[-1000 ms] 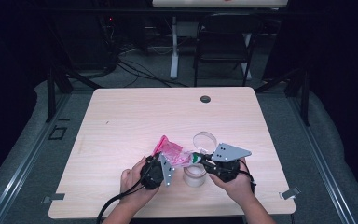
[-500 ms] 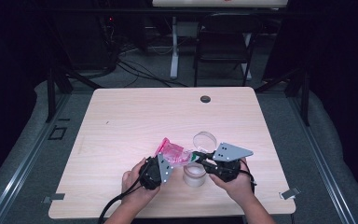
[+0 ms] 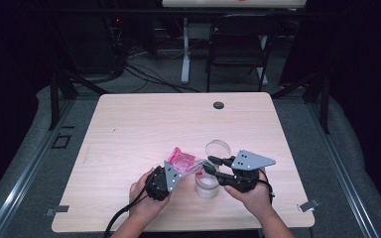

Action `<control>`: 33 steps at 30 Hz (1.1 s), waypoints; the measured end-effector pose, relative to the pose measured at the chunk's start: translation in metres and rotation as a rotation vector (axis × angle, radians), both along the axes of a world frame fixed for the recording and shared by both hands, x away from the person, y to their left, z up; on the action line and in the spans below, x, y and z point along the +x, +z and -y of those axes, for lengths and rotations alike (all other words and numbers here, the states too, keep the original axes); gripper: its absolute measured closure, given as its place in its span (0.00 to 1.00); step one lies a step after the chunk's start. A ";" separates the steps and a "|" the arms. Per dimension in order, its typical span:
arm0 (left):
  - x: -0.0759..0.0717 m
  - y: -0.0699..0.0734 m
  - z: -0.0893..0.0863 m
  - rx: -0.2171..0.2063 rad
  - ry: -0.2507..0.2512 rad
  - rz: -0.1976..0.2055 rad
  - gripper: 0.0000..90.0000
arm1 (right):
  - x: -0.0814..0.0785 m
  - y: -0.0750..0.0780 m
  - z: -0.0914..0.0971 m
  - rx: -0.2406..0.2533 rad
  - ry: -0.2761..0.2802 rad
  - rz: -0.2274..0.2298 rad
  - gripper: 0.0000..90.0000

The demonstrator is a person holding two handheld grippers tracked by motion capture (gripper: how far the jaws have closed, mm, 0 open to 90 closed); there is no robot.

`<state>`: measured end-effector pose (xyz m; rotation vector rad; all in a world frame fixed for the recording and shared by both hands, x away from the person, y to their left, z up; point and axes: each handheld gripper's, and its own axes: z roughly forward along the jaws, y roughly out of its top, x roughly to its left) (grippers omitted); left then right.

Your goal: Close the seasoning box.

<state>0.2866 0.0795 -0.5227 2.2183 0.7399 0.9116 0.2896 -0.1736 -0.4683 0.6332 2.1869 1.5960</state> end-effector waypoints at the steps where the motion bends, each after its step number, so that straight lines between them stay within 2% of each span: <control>1: 0.000 0.000 0.000 -0.003 0.003 0.002 0.81 | 0.000 0.001 0.000 0.007 0.000 0.001 0.70; 6: 0.002 0.001 -0.002 -0.012 0.012 -0.012 0.81 | -0.001 0.002 0.001 0.015 0.000 0.005 0.63; 21: 0.005 0.008 -0.012 -0.049 0.028 -0.025 0.81 | -0.003 0.008 0.005 0.030 0.000 0.027 0.60; 26: 0.007 0.014 -0.020 -0.088 0.044 -0.031 0.81 | -0.005 0.011 0.008 0.038 -0.009 0.035 0.60; 33: 0.007 0.023 -0.041 -0.135 0.090 -0.027 0.81 | -0.004 0.013 0.013 0.045 -0.029 0.033 0.60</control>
